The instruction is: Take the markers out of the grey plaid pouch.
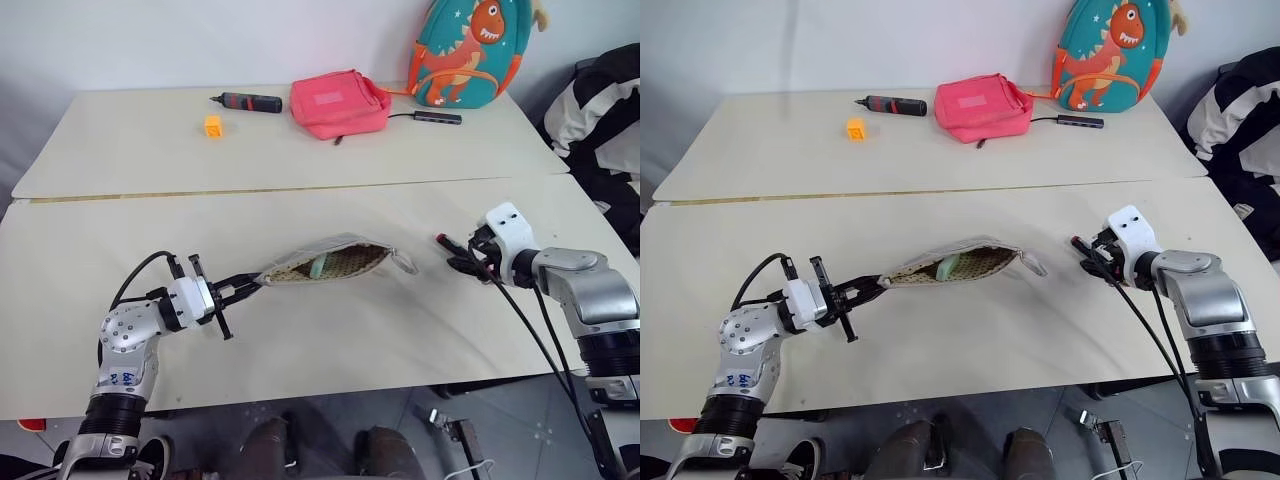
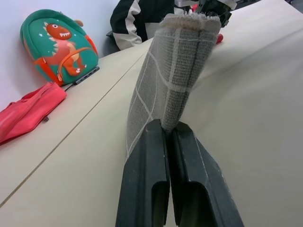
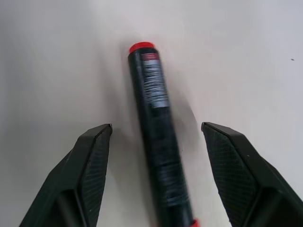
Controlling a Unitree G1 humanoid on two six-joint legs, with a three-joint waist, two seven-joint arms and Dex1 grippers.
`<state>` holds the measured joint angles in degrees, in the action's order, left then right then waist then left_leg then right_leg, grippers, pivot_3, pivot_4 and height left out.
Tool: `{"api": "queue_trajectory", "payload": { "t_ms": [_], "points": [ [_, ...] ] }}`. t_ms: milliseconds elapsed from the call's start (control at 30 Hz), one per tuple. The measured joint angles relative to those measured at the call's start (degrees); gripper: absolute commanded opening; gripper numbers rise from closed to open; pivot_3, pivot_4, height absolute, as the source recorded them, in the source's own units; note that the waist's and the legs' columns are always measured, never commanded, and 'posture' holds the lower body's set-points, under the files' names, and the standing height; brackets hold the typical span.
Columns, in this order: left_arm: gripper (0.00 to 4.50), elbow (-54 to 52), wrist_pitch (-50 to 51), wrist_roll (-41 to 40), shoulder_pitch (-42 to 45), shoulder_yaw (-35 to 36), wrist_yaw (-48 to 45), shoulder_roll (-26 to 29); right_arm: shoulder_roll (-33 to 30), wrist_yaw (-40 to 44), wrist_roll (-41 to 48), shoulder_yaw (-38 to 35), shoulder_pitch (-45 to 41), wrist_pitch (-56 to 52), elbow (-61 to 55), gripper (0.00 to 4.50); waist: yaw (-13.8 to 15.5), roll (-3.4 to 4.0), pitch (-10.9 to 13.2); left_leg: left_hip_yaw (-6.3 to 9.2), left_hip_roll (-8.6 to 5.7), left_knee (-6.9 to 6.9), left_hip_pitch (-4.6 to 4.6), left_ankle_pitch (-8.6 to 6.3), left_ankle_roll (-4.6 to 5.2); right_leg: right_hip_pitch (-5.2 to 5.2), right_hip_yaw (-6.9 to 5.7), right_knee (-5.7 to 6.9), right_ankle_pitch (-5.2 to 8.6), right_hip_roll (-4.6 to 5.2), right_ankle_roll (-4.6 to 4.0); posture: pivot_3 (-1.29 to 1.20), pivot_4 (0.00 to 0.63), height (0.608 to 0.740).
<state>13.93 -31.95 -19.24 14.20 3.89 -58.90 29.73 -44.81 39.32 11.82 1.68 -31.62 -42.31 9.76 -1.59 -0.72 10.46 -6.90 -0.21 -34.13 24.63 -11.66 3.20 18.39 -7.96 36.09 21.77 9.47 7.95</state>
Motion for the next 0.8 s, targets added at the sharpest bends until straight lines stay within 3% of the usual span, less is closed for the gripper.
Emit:
{"api": "queue_trajectory", "payload": {
  "t_ms": [167, 433, 633, 733, 800],
  "points": [
    [0.0, -0.12, 0.02, -0.01, -0.15, -0.02, 0.0, -0.01, -0.01, 2.65, 0.37, -0.4, -0.02, 6.35, -3.64, 3.18, -0.05, 0.03, 0.02, -0.01, 0.0, 0.02, 0.02, 0.0, 0.0, 0.05, 0.01, 0.0, 0.0, -0.01, 0.0, 0.0, 0.15, 0.74],
    [0.0, -0.24, 0.14, -0.09, -0.06, -0.01, -0.02, -0.02, 0.85, 16.07, 16.35, -5.62, -1.33, 12.18, -27.17, 3.18, 0.25, 0.04, 0.03, 0.22, 0.0, 0.01, 0.03, -0.03, 0.01, -0.1, 0.08, -0.1, 0.0, 0.04, 0.0, 0.0, 0.15, 0.74],
    [0.0, -0.18, 0.31, -0.52, 0.33, -0.01, -0.05, -0.09, 3.06, 16.64, 19.81, -1.6, 6.3, 9.56, -32.55, 3.18, 0.92, 0.03, 0.03, 0.24, -0.03, -0.03, 0.02, -0.04, 0.03, -0.17, 0.15, -0.15, -0.04, 0.06, 0.02, 0.0, 0.15, 0.74],
    [0.0, -0.19, 0.67, -0.56, 0.65, -0.04, -0.06, -0.14, 5.27, 14.22, 18.88, 0.37, 7.18, 9.35, -32.52, 2.61, 1.02, 0.03, 0.03, 0.22, -0.03, -0.03, 0.02, -0.03, 0.01, -0.1, 0.12, -0.1, -0.04, 0.02, 0.02, 0.0, 0.15, 0.74],
    [0.0, -0.19, 0.71, -0.59, 0.68, -0.05, -0.06, -0.16, 7.45, 11.98, 18.64, 0.59, 7.17, 8.74, -32.41, 1.94, 1.03, 0.03, 0.03, 0.2, -0.03, -0.02, 0.03, -0.03, 0.01, -0.07, 0.11, -0.09, -0.04, 0.0, 0.02, 0.0, 0.15, 0.74]
  ]
}}
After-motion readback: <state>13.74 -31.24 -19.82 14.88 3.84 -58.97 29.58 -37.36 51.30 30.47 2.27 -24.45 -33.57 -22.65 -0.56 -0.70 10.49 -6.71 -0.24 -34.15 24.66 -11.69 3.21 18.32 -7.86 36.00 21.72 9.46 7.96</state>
